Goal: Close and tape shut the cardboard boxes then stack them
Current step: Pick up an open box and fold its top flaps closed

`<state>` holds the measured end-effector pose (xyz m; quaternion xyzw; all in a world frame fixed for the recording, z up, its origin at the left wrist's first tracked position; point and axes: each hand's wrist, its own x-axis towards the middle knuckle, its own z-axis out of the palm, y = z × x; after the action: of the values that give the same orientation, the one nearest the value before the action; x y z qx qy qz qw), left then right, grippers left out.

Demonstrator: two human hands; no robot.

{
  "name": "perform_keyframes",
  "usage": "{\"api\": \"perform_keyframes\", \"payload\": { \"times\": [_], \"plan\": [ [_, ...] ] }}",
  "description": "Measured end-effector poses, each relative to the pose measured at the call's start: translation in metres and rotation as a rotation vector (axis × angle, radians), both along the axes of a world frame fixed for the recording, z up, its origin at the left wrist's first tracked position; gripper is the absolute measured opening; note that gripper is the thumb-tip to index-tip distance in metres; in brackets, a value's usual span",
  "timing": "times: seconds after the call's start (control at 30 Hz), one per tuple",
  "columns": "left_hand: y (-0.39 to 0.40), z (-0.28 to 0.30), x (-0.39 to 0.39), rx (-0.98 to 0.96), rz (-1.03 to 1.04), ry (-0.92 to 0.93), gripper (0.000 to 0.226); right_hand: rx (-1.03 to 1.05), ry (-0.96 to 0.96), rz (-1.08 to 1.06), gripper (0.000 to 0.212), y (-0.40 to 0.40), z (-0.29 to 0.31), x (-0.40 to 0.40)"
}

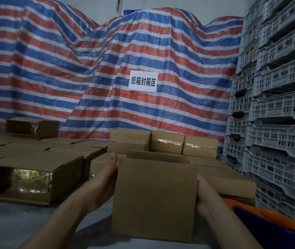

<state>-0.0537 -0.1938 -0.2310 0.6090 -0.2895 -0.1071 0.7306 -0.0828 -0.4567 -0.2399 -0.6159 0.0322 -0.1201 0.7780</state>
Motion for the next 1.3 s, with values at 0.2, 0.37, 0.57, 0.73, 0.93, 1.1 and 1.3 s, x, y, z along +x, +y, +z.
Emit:
{"api": "perform_keyframes", "payload": {
  "times": [0.2,0.37,0.57,0.73,0.93,1.1,1.3],
  "plan": [
    [-0.012,0.001,-0.004,0.032,0.134,0.041,0.048,-0.04,-0.031,0.032,0.038,-0.002,-0.001,0.003],
    [-0.016,0.0,-0.005,0.003,0.268,0.055,0.024,-0.028,-0.093,0.022,0.049,0.002,-0.001,-0.001],
    [-0.019,0.002,-0.005,0.035,0.322,0.075,0.024,0.066,-0.124,0.055,0.044,-0.004,0.0,-0.007],
    [-0.019,0.001,-0.005,-0.021,0.265,0.044,0.026,-0.046,-0.132,0.137,0.041,-0.003,0.002,-0.015],
    [-0.016,0.003,-0.002,-0.057,0.305,-0.134,0.062,-0.04,-0.14,0.161,0.051,0.0,0.003,-0.017],
    [-0.016,0.0,-0.008,0.065,0.442,-0.155,0.024,-0.058,-0.221,0.131,0.055,0.004,0.005,-0.018],
    [-0.014,0.001,-0.006,0.096,0.468,-0.183,0.022,-0.158,-0.202,0.097,0.031,0.007,0.003,-0.019]
  ]
}}
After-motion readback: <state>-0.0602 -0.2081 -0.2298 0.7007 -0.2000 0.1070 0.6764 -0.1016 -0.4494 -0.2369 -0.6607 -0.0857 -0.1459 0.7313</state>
